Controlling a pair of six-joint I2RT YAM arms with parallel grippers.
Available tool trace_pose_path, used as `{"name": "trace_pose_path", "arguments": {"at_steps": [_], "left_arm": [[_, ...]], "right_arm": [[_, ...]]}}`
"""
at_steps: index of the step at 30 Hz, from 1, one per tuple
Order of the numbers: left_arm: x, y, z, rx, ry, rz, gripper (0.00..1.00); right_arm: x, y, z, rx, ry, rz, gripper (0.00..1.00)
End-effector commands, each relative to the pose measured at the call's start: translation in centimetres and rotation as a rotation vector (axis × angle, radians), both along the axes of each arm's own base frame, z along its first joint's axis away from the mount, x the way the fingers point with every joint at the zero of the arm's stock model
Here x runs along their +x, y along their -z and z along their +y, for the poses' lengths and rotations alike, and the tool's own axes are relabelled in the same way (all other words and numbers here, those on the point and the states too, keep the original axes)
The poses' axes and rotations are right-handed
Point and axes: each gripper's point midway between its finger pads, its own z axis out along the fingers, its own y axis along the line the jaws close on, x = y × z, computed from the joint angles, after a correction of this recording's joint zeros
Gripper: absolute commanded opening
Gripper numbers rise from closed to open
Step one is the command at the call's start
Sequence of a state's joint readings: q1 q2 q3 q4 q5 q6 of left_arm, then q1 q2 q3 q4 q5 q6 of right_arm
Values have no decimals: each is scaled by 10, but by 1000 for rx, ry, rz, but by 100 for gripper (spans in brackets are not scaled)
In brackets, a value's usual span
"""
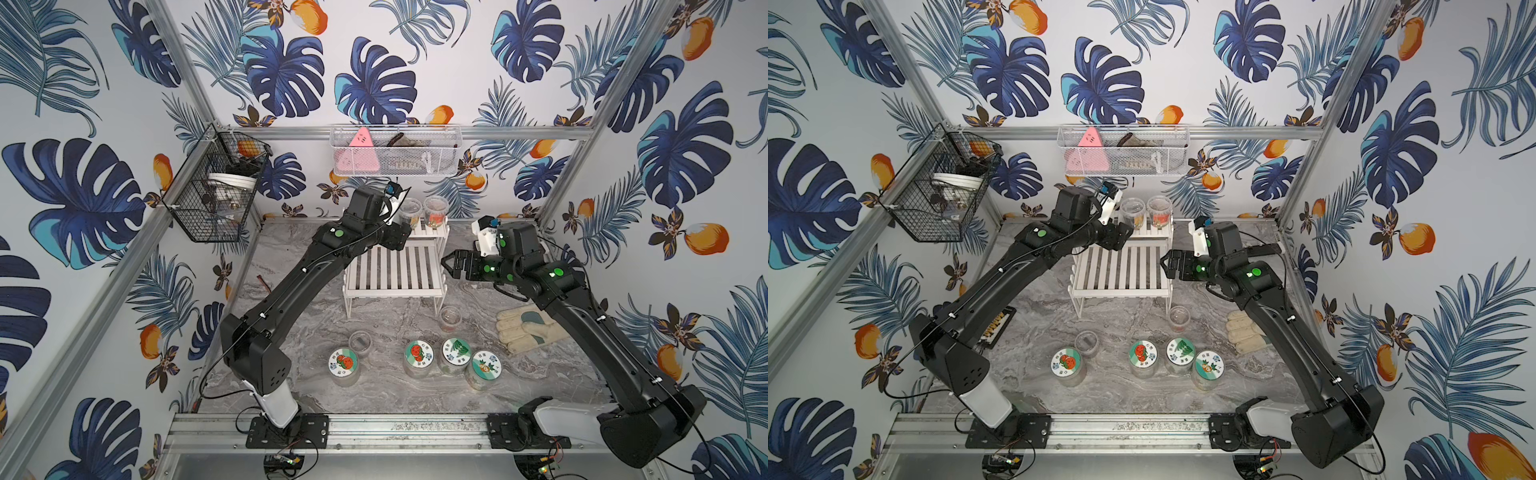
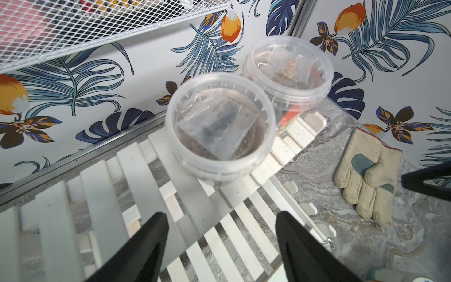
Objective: Place the seed container on the shelf
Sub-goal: Place the seed jar on the shelf, then pick up the seed jar at the center of the board.
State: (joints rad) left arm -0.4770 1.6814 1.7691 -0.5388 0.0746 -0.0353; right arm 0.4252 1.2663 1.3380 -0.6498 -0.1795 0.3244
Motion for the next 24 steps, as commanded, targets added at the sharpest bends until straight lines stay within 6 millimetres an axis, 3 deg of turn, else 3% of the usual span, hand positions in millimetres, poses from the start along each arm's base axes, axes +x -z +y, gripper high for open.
{"name": "trace_pose_path", "arguments": {"at_steps": [1,7,10,17,24], "left_arm": [[-12,-6,1,-42,11,-6,80],[-51,0,5,-134,53,31,84],[-74,9,5,-203,78,66,84],[-137,67,-20,-192,92,129,85],[-171,112,-58,-159,79,168,90]], "right_arm": [[-7,6,-6,-29,4,10,100],[-21,30,-22,-25,76,39,100],[-31,54,-29,15,103,90,98],[-43,106,-40,188,125,243,97],[-42,132,-42,323,91,365,97]]}}
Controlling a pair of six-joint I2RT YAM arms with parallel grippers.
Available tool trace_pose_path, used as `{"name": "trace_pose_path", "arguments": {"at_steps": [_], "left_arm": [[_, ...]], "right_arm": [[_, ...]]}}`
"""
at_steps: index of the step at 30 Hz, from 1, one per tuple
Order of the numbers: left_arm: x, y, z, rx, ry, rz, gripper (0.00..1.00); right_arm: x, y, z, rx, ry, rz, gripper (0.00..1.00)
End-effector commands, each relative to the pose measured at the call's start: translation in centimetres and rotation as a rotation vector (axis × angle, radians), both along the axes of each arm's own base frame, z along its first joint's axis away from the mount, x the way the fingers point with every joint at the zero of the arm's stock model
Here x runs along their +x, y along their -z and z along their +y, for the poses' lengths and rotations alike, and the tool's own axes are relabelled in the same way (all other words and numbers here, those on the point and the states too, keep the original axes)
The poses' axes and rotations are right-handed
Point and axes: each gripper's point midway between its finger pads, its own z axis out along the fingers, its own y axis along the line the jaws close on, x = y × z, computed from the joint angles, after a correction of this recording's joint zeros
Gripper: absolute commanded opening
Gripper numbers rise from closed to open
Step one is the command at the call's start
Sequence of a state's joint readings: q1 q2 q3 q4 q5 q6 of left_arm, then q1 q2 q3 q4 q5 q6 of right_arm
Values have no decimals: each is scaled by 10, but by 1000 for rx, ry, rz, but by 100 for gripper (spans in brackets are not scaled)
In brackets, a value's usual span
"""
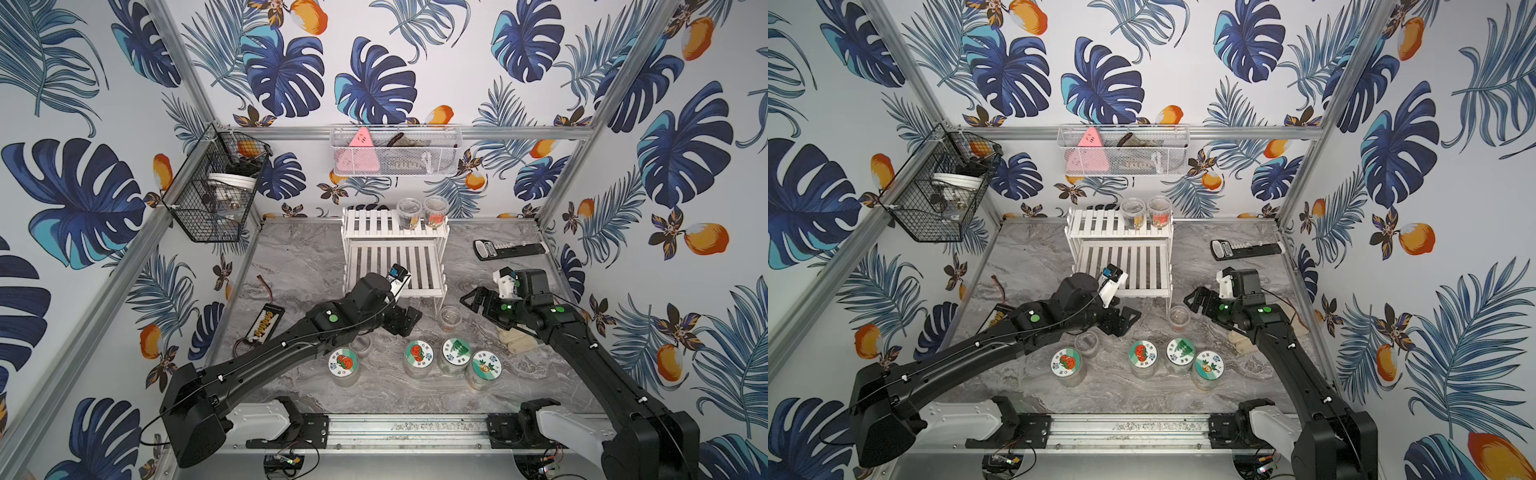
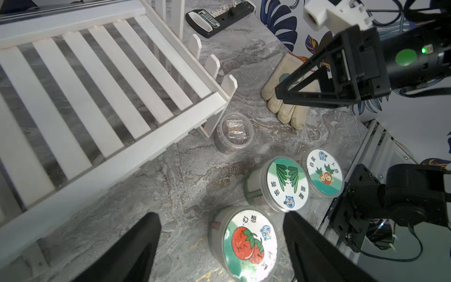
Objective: Place the seed container on the shelf
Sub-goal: Pick up the seed jar at the center of the board.
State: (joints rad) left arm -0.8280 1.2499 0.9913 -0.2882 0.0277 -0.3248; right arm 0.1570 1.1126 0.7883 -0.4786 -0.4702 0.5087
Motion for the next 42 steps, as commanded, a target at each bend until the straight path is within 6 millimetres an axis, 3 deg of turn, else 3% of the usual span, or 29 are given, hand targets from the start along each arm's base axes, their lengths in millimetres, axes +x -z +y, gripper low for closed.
{"name": "trace_pose_path", "arguments": {"at_steps": [1,5,18,29,34,42], "left_arm": [[4,-2,-14,-43,-76,-41,91],[-1,15,-27,-9,-88,-40,99],[3,54,-37,68,-143,33,99],[7,75,-50,101,-146,89,99],[8,80,-47,113,-161,91,99],[12,82,-35,152,-208,69,98]], "right_arm": [[2,-4,14,78,-68,-4,96],[5,12,10,14,-91,25,98],[19,48,18,22,-134,74,100],[38,62,28,57,-168,67,100],[32,61,43,123,-240,67,98],[6,54,64,176,-358,45,96]]}}
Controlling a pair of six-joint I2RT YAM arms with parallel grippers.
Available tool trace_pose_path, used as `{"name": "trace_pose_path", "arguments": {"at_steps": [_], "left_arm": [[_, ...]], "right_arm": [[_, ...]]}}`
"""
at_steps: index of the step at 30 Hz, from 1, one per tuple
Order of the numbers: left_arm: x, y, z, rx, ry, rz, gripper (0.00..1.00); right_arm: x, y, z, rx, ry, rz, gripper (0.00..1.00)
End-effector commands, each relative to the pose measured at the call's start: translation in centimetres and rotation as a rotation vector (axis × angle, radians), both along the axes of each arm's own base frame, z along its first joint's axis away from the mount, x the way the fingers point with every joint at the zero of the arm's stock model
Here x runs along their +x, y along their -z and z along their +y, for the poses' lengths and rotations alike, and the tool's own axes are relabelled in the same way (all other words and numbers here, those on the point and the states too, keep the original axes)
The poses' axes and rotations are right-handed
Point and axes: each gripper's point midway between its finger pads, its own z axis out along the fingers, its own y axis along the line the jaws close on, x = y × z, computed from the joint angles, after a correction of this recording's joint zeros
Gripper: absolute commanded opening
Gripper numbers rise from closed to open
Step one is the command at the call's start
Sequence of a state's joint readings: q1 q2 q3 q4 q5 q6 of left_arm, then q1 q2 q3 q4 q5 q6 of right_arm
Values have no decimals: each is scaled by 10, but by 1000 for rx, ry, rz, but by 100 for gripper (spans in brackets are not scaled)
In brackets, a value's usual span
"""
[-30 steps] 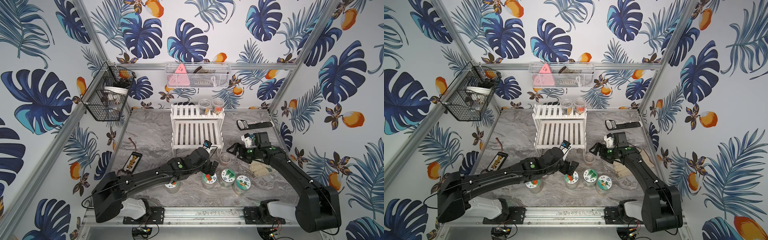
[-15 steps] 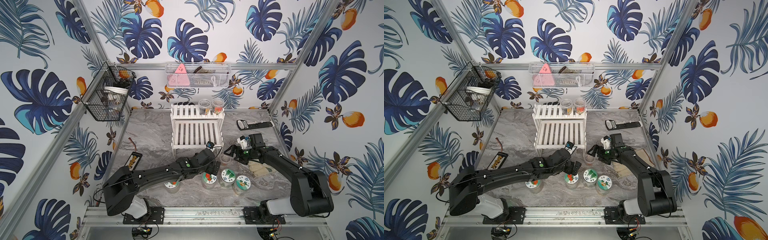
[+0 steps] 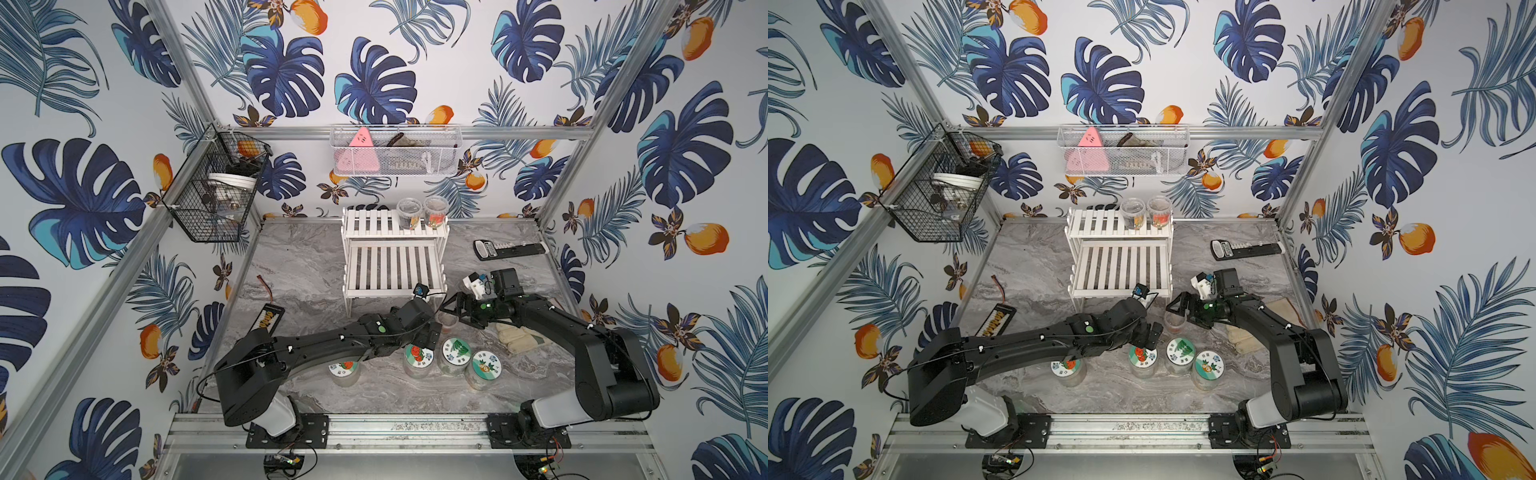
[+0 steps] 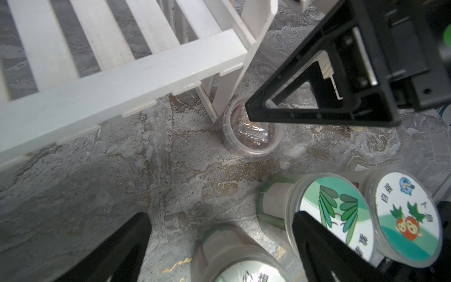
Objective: Place the seed container on the shelf
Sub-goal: Pick up the seed jar at the center of the board.
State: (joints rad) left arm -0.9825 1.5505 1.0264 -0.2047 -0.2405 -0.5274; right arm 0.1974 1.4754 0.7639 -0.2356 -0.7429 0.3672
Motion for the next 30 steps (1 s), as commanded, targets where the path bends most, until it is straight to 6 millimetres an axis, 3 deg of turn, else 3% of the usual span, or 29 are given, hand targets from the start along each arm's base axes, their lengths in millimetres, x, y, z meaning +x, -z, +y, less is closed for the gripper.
{"name": "trace_pose_path", "arguments": {"at_steps": [1,6,12,23,30], "left_arm": [[3,0,5,18,-28,-10,97],[4,4,-2,23,-17,11,94],[5,8,-9,62,-32,43,94],[9,16,-31,202,-99,37,99],[9,22,-49,247,-114,45,99]], "right_arm": [[-8,-9,12,46,-69,-42,96],[-18,-13,17,77,-93,-43,96],[-9,4,-35,-242,141,-30,100],[-17,-7,-101,-491,453,-58,100],[-25,-5,-129,-597,574,-41,100]]}}
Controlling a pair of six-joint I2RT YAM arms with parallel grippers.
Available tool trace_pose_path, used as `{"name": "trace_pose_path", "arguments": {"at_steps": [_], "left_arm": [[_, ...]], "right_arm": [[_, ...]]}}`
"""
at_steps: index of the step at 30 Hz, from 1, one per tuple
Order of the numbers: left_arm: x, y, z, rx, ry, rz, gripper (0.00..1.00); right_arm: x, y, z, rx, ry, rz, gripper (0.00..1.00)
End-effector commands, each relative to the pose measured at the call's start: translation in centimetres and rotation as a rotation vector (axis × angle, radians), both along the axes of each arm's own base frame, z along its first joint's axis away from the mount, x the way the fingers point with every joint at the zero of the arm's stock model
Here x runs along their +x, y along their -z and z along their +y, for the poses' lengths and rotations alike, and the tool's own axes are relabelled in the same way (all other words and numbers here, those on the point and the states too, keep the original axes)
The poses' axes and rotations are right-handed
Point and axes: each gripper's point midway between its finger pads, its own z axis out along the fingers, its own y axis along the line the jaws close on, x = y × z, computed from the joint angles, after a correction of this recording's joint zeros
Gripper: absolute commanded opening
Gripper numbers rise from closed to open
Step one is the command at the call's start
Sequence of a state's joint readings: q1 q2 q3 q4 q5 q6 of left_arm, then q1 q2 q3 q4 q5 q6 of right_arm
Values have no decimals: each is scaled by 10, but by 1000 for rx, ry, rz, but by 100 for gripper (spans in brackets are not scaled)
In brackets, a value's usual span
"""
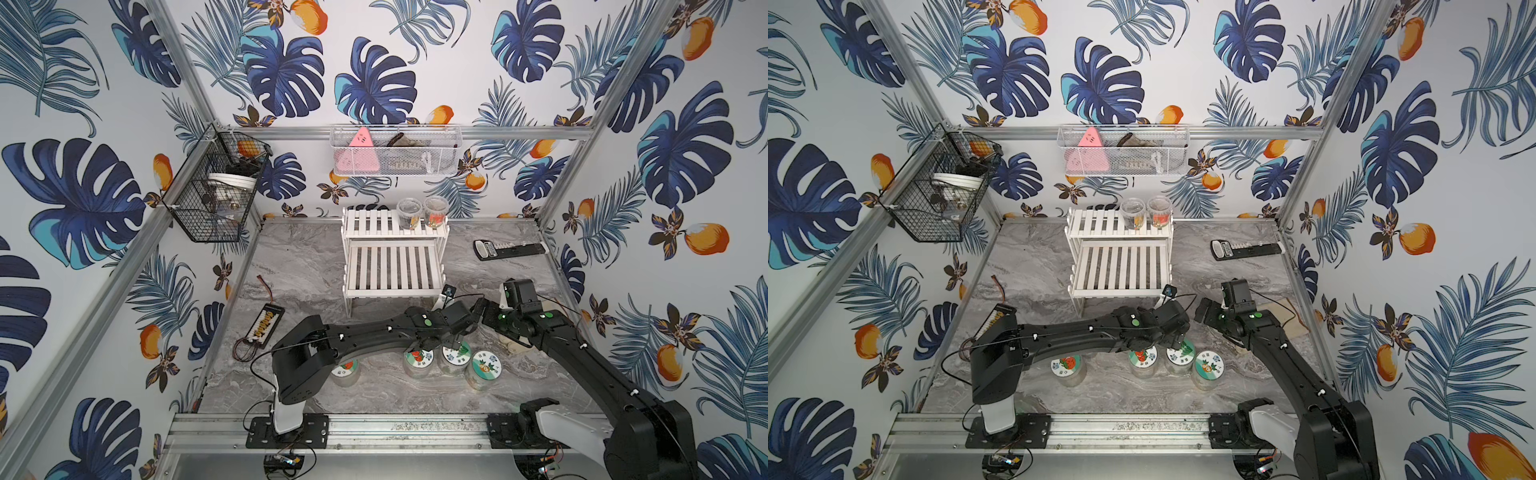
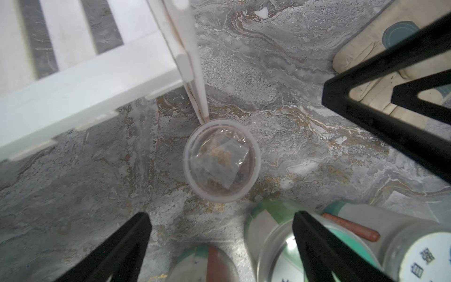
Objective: Place the seed container on the shelf
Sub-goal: Pick up the seed jar at the center of the board.
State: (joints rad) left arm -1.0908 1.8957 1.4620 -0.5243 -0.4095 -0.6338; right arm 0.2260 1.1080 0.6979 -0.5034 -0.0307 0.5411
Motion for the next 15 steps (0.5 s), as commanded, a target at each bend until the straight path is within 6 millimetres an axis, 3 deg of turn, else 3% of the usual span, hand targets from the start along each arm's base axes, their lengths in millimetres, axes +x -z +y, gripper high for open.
{"name": "trace_pose_path", "arguments": {"at_steps": [1,15], "left_arm": [[1,8,4,43,-42,13,99],[21,17,-4,94,-89,-1,99]], "right_arm": [[-7,7,-21,-80,96,30,100],[-5,2,-3,-25,-11,12,100]]}}
